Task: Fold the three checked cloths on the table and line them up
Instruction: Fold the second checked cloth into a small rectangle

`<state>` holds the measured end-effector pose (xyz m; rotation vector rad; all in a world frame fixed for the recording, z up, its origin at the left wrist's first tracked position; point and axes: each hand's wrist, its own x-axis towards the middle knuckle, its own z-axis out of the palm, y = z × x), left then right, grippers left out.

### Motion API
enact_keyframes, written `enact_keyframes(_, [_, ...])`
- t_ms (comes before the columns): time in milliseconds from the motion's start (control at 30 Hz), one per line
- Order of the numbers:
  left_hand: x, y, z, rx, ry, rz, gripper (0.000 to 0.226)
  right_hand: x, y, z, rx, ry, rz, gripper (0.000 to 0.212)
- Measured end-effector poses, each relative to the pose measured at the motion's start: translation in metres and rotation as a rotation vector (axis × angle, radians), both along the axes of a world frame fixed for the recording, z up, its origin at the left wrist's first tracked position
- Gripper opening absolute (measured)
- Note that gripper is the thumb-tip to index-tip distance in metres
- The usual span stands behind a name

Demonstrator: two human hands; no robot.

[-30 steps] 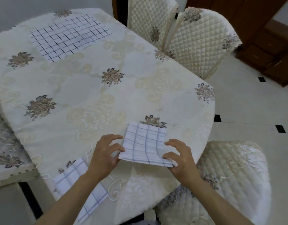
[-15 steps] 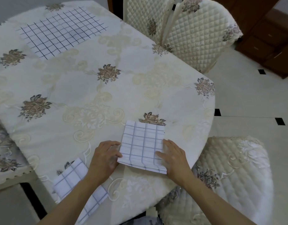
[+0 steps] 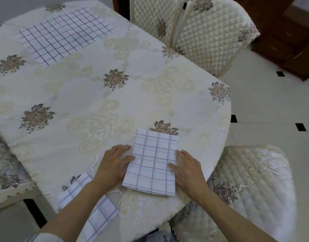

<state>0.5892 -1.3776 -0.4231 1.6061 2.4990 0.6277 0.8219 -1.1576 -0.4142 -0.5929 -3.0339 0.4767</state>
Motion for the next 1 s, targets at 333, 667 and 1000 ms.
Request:
enact_keyframes(333, [-0.006,0.013,0.003,0.004,-0.156,0.139,0.022,-0.007,-0.008,-0.001,-0.162,0.117,-0.148,0.051])
enact_keyframes(667, [-0.008,0.031,0.006,-0.137,-0.276,0.313,0.033,-0.033,-0.01,0.008,-0.364,0.06,-0.54,0.028])
enact_keyframes(1000, [-0.003,0.046,0.018,-0.18,-0.246,0.406,0.02,-0.041,-0.01,0.012,-0.376,0.057,-0.6,0.027])
